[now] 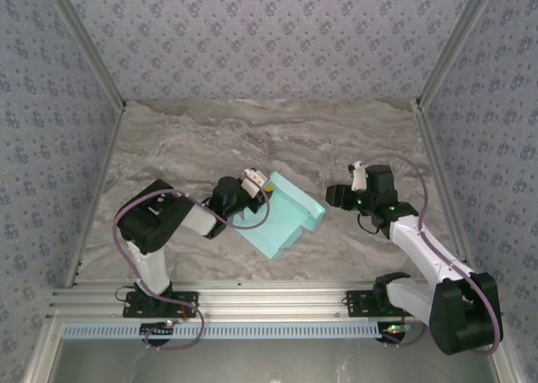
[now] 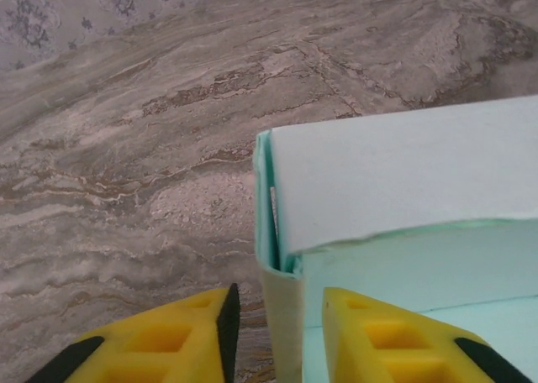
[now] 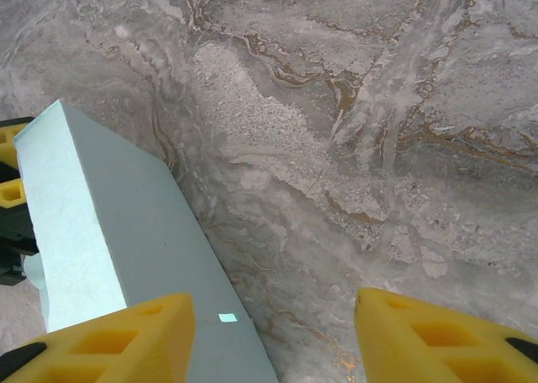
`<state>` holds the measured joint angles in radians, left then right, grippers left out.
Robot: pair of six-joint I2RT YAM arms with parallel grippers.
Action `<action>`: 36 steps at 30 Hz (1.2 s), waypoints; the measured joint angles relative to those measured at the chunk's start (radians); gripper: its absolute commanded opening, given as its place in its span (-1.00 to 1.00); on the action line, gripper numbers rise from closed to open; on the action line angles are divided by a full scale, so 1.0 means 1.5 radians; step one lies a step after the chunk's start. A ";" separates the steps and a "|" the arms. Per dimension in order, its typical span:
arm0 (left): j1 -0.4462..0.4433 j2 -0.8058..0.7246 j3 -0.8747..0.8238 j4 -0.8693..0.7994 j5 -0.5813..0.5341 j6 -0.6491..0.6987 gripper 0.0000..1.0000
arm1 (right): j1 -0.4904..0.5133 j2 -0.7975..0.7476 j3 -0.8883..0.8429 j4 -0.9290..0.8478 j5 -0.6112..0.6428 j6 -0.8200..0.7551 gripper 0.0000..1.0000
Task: Fold the paper box
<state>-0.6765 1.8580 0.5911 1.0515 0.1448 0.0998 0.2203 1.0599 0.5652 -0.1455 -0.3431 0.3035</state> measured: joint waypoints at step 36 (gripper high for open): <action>0.009 -0.122 0.035 -0.190 -0.157 -0.251 -1.00 | 0.023 -0.042 -0.007 0.026 0.008 -0.004 0.13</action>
<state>-0.6636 1.6745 0.6437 0.7670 -0.0906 -0.2760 0.2543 0.9962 0.5541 -0.1066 -0.3317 0.2977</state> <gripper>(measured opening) 0.094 0.567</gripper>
